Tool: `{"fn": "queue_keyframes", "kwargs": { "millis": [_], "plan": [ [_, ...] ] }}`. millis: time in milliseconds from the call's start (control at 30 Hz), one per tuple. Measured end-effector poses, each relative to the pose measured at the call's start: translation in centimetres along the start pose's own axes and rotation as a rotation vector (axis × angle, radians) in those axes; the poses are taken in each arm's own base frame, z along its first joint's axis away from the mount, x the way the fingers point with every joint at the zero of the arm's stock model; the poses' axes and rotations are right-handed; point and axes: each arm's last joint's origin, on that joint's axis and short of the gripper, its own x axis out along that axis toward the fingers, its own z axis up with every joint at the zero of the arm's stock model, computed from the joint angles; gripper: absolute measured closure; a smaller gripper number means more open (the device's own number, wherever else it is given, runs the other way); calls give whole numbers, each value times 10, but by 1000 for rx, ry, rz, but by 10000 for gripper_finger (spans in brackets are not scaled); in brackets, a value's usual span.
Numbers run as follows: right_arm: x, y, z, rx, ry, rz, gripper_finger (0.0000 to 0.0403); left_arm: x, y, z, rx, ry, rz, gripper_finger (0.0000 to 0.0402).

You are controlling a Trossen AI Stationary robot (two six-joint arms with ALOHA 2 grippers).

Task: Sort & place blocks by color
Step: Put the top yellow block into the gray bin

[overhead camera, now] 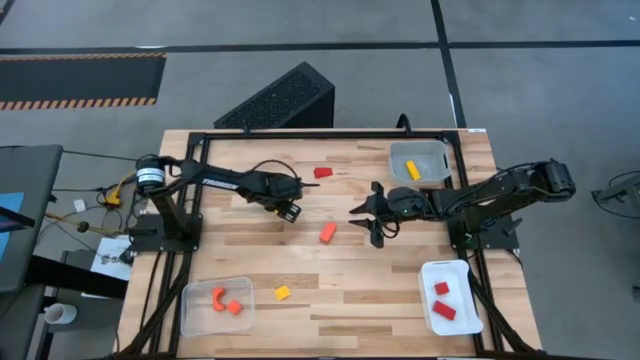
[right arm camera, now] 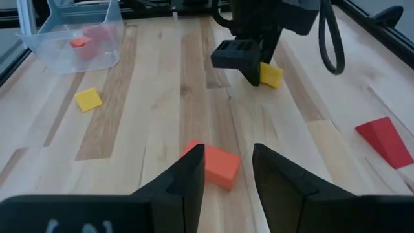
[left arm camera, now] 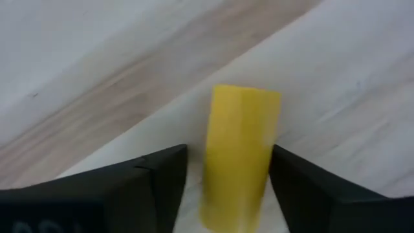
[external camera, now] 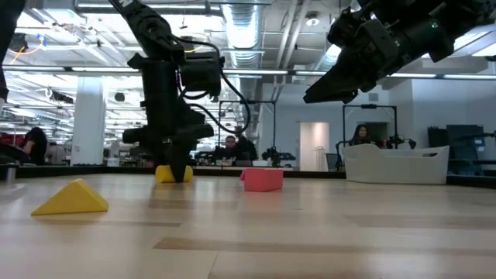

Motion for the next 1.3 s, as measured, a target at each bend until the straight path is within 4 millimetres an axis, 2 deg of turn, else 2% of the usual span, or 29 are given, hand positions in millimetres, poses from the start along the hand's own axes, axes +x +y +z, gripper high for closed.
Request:
{"fn": "queue_keyframes", "kwargs": {
  "millis": [167,200,300,433,633,800,967,1133,1300],
  "plan": [
    [0,0,0,3,1,2,249,-8,-4,0,109,-12,-24,305],
    [0,1,0,4,2,3,249,-12,-5,0,154,-22,-30,312],
    [-1,3,0,23,2,13,253,-30,-3,-9,251,-48,-29,310],
    [-9,8,9,36,-49,35,259,-74,-14,-11,299,-274,-179,310],
    [-21,13,28,37,-218,72,263,-131,-48,-34,551,-655,-415,310],
    [-31,33,42,-45,-391,165,254,-159,-73,-54,675,-861,-604,310],
    [-37,47,51,-57,-522,219,223,-165,-87,-71,699,-929,-656,310],
    [-40,53,53,-49,-560,237,160,-168,-97,-81,682,-978,-686,310],
    [-34,55,54,-19,-611,248,105,-168,-105,-80,652,-1034,-734,310]
  ]
}}
